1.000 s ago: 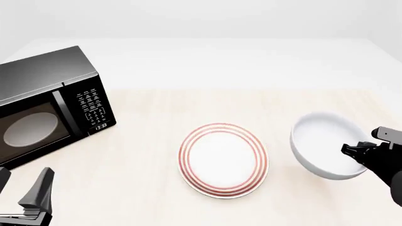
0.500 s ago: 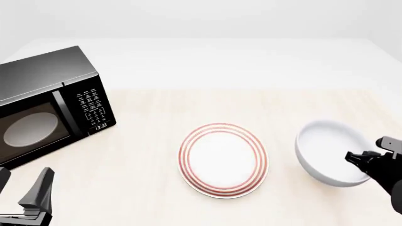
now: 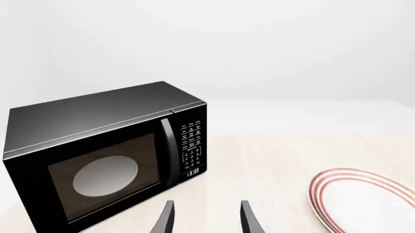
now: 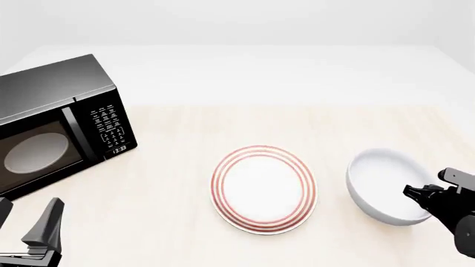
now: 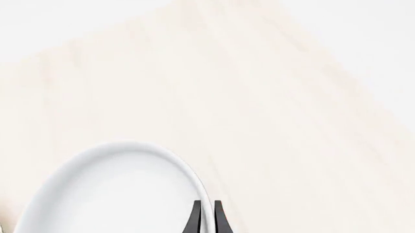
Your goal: Put the white bowl to the right of the plate.
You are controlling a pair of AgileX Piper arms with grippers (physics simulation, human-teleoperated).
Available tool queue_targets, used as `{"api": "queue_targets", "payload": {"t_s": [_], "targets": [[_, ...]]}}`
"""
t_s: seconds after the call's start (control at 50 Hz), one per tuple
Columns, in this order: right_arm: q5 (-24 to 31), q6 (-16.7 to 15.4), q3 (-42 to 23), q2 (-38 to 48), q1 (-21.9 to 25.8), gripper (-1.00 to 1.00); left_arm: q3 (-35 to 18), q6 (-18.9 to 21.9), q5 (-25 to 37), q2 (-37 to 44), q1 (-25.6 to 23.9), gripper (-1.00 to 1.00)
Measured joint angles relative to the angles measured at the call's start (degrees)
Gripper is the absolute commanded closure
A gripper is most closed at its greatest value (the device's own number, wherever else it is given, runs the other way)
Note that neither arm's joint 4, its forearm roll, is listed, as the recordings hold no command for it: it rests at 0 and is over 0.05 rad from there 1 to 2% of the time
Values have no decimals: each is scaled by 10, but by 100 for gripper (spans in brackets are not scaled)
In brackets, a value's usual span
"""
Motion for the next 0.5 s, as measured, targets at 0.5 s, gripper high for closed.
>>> {"api": "queue_targets", "payload": {"t_s": [0.5], "targets": [[-17,3,3,18,2,100,0,0,0,0,0,-100]]}}
